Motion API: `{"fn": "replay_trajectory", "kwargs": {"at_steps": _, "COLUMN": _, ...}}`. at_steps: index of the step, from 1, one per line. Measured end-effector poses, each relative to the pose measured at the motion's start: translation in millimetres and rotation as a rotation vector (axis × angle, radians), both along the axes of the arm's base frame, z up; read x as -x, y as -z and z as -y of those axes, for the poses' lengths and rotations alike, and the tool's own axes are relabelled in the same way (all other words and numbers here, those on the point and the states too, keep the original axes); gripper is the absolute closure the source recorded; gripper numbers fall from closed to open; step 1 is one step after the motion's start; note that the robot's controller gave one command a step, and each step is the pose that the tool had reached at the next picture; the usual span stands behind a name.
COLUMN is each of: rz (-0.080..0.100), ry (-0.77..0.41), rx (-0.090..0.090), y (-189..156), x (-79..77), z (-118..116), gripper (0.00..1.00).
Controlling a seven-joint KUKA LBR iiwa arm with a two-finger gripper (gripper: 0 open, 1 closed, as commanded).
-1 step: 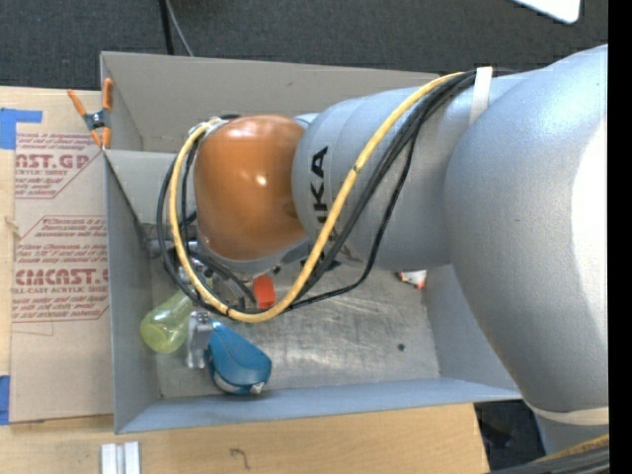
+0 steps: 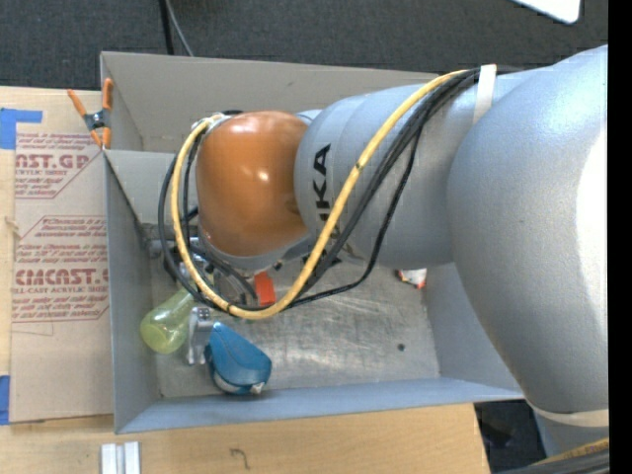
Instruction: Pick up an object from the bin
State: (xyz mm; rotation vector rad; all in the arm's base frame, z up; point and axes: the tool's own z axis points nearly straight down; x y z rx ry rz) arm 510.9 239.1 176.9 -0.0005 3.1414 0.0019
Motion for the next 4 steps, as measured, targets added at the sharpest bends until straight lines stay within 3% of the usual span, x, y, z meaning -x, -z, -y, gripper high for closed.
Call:
{"fn": "replay_trajectory", "kwargs": {"at_steps": 1, "rz": 0.004, "ry": -0.114, "rx": -0.001, "y": 48.3, "x": -9.9, "z": -1.0, "gripper": 0.00}}
{"fn": "replay_trajectory", "kwargs": {"at_steps": 2, "rz": 0.000, "ry": -0.158, "rx": 0.000, "y": 54.7, "x": -6.8, "z": -4.0, "gripper": 0.00}}
{"fn": "replay_trajectory", "kwargs": {"at_steps": 3, "rz": 0.010, "ry": -0.113, "rx": -0.005, "y": 44.8, "x": 14.6, "z": 26.1, "gripper": 0.00}}
{"fn": "replay_trajectory", "kwargs": {"at_steps": 4, "rz": 0.033, "ry": -0.291, "rx": -0.008, "y": 83.1, "x": 4.5, "z": 0.0, "gripper": 0.00}}
